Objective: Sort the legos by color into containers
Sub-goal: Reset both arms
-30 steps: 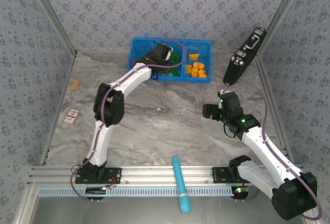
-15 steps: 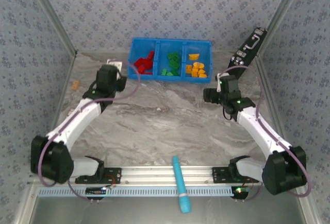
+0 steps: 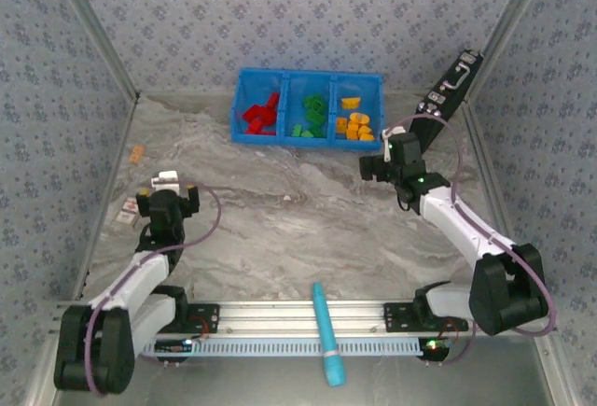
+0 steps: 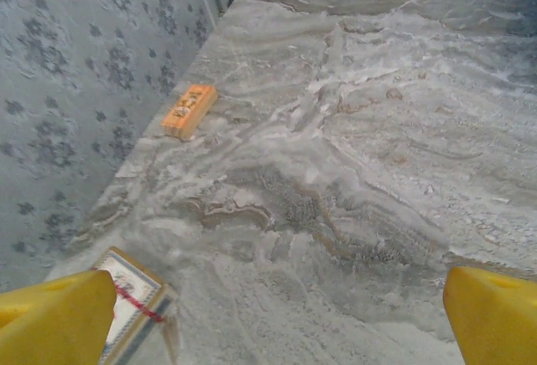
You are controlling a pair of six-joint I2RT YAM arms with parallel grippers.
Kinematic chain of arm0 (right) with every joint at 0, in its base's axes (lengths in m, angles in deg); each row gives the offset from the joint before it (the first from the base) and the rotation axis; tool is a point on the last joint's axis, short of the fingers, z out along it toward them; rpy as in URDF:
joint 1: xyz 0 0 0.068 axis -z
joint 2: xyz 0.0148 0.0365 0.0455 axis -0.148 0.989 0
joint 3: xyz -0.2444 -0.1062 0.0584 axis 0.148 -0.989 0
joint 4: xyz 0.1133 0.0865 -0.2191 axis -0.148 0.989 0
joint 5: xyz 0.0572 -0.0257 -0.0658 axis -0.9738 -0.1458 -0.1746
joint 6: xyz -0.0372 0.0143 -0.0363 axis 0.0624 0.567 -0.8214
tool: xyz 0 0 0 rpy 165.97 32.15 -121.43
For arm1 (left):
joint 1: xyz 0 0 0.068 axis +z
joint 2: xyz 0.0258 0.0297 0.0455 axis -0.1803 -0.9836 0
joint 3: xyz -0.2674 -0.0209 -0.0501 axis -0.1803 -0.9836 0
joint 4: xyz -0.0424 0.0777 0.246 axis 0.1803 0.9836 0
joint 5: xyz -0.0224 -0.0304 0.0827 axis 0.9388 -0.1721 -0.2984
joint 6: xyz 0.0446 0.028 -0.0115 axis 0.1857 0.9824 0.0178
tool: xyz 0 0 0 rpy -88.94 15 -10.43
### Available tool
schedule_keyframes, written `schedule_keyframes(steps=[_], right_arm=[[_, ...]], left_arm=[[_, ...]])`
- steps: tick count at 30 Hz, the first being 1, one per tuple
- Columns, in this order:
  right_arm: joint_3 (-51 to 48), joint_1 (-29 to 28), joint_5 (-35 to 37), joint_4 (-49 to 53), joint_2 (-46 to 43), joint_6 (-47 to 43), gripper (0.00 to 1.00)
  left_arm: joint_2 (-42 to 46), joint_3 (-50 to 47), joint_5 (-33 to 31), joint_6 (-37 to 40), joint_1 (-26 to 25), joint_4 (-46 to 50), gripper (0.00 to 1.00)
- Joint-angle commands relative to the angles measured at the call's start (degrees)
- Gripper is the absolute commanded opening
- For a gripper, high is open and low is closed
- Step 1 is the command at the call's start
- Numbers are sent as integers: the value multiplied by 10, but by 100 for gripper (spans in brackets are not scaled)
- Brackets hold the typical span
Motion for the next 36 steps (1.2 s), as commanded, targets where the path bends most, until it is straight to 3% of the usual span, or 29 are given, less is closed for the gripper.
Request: schedule_keyframes(steps=[1,6,10,12,13,14,16,17,21,25,32,36], right_arm=[[-21,-8,17,-45,-25,-35,99],[-55,-16,21,-69,-53,-68,99],[-86,-19,26,-91,-79,-83,99],[-95,-17,33,-91,-89,-88,99],[-98,-16,36,-93,-94,-90,99],[-103,-14,38,-95,-98,-90,99],[-119,-8,36,-113,-111,-90,99],[-135,-4,38,-134,-118,-90,99],[-243,48,30,-294,-114,-103,99],[-307,126,-29,-429,-56,-95,99],[-265,160,-84,-497,58,-96,99],[-225,183,-117,-468,111,-78,99]], left_arm=[[-75,-32,70,-8,14,-244,100],[-207,-4,144,13,17,-337,100],[-278,37,161,14,20,-320,100],[-334,48,175,23,22,-364,100],[-332,62,172,18,25,-334,100],[-313,90,194,10,35,-245,100],[-329,102,208,-12,57,-251,100],[-321,115,206,-18,60,-210,100],[-324,111,204,-19,60,-223,100],[-323,113,205,-19,60,-217,100],[-323,112,205,-19,60,-219,100],[-323,112,205,-18,61,-219,100]])
